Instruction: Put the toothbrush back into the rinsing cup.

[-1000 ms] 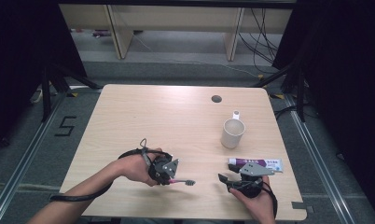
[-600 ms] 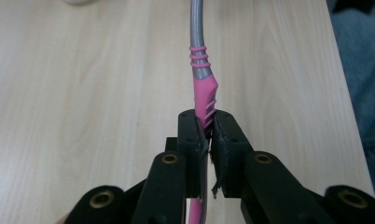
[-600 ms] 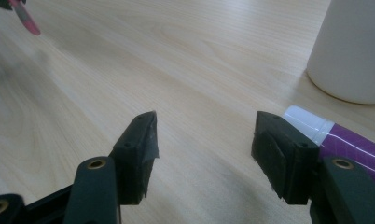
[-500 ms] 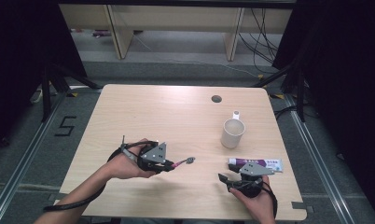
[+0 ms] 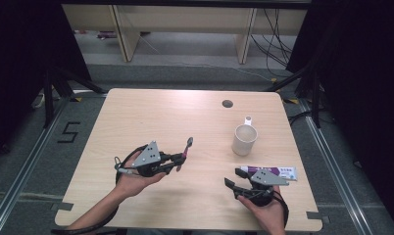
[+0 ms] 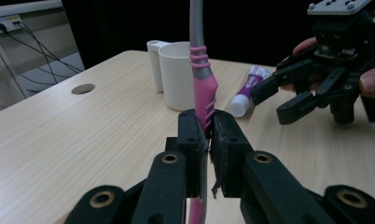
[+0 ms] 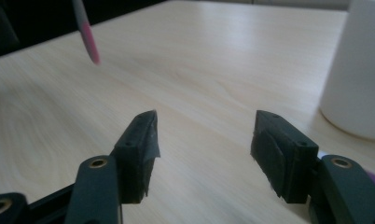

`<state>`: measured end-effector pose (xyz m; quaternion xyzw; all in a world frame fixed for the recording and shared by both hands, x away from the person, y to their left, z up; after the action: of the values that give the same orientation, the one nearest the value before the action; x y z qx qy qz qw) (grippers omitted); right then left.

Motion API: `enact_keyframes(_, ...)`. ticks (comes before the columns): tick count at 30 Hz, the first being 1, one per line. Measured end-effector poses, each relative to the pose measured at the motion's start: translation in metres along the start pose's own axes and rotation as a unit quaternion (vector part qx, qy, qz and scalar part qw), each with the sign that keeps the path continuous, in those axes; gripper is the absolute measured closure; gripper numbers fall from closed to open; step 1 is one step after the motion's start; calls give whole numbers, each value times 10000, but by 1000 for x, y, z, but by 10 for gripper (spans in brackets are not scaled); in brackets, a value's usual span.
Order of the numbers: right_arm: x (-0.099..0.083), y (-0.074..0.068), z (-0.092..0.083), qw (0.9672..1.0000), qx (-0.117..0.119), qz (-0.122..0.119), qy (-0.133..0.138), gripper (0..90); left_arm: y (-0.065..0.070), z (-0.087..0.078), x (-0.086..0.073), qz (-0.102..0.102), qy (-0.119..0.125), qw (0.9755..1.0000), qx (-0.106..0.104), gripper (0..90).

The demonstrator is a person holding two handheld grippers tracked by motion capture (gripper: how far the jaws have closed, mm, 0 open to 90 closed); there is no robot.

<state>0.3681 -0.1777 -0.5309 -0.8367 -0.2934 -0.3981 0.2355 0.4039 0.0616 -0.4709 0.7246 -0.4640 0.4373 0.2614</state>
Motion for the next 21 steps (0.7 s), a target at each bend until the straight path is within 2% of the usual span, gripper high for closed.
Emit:
enact_keyframes(1,4,0,0,9998,0,-159,89,449,2,2,-2,-70,20,9999,-69,823)
enact_keyframes(2,13,-9,0,9995,156,-156,207,485,3,4,-2,-105,73,9998,-150,823)
enact_keyframes(3,13,-9,0,9995,156,-156,207,485,4,5,-4,-148,60,9997,-171,823)
enact_keyframes(5,26,-16,0,9981,278,-241,489,518,6,8,-7,-107,24,9996,-246,823)
enact_keyframes(6,27,-21,-2,9982,397,-103,435,531,8,10,-8,-112,80,9994,-327,823)
enact_keyframes(7,34,-23,-2,9972,421,-222,577,548,9,11,-9,-111,24,9993,-356,823)
enact_keyframes(8,38,-29,-2,9963,628,-80,585,557,10,11,-9,-123,31,9992,-390,823)
enact_keyframes(9,42,-27,-1,9959,531,-320,660,566,12,13,-8,-110,85,9987,-482,823)
enact_keyframes(10,47,-32,-1,9949,684,-354,648,574,13,14,-8,-119,105,9987,-488,823)
enact_keyframes(11,52,-35,1,9933,773,-374,775,578,14,14,-8,-112,96,9986,-505,823)
enact_keyframes(14,63,-46,3,9900,1061,-447,816,585,16,16,-6,-85,108,9981,-598,823)
enact_keyframes(15,67,-47,4,9895,1028,-558,851,587,17,17,-5,-96,128,9977,-662,824)
enact_keyframes(16,70,-52,4,9889,1160,-471,806,588,18,18,-5,-77,93,9976,-677,824)
enact_keyframes(17,74,-53,5,9881,1126,-619,850,589,19,18,-5,-58,93,9975,-693,824)
enact_keyframes(18,77,-55,6,9867,1197,-665,876,590,20,19,-5,-59,95,9972,-736,823)
enact_keyframes(19,81,-58,8,9855,1287,-622,914,594,20,19,-4,-43,91,9971,-760,824)
enact_keyframes(20,82,-60,8,9859,1297,-591,877,597,21,20,-4,-55,112,9968,-793,824)
enact_keyframes(21,85,-61,10,9846,1330,-648,926,602,22,20,-3,-44,114,9966,-812,824)
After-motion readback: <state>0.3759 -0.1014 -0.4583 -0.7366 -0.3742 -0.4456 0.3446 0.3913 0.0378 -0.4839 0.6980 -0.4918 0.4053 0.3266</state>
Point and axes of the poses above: each handheld gripper's, and its own axes: z roughly forward along the jaws, x roughly out of its top, y roughly to its right, the point moved 7 cm from there along z, roughly forward along the jaws, and after that the axes turned 14 degrees about -y, right-handed, at the moved point
